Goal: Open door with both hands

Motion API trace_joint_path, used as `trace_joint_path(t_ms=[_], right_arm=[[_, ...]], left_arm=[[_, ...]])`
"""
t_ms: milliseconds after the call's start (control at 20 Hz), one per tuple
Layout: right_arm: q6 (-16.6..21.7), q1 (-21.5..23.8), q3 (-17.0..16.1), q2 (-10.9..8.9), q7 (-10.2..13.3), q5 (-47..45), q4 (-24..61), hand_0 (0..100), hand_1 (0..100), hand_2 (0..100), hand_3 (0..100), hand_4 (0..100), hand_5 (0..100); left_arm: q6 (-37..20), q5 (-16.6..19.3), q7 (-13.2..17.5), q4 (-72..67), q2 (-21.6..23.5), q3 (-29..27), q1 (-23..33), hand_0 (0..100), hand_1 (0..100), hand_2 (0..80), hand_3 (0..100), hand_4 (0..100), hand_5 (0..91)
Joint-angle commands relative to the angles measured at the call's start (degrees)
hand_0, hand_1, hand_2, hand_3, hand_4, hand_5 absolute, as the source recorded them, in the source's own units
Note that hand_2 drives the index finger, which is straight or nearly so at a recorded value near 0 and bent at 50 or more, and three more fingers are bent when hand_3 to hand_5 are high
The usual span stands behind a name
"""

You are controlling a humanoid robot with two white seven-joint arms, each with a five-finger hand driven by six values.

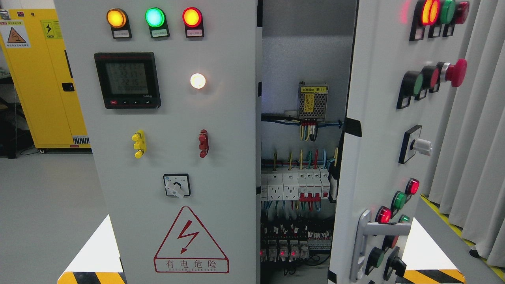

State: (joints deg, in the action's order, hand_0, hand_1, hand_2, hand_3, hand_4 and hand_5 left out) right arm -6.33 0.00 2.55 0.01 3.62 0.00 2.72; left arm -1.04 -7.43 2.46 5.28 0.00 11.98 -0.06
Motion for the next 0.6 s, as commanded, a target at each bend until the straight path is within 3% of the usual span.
trace_joint_path(t_ms=[0,150,401,551], right_arm=[[-0.18,-0.97,-2.71,-1.42,0.16,1.23,-0.52,0,50,4,0,0,0],[-0.09,-0.97,-4.75,-1.59,-0.01,1.14,-0.87,0,50,4,0,0,0],[0.0,-0.97,-5.1,-1.07,-0.01,1.14,-0.78,0,50,4,0,0,0],[0.7,-1.05,-6.94,-0.98,-0.01,1.14,-0.61,0,50,4,0,0,0]], left_arm=[[-0.19,-0.04,-0.26,-0.01,-0.96,-0.12,-1.7,12,56,0.0,0,0,0.0],[-0.19,-0.04,-0.26,-0.01,-0.96,-0.12,-1.7,12,56,0.0,0,0,0.0],[-0.46,-0.04,-0.18,1.3,-0.7,0.06,-0.13,12,56,0.0,0,0,0.0],[-0.55,-0.21,0.0,8.84,1.4,-0.11,1.72,12,56,0.0,0,0,0.0]])
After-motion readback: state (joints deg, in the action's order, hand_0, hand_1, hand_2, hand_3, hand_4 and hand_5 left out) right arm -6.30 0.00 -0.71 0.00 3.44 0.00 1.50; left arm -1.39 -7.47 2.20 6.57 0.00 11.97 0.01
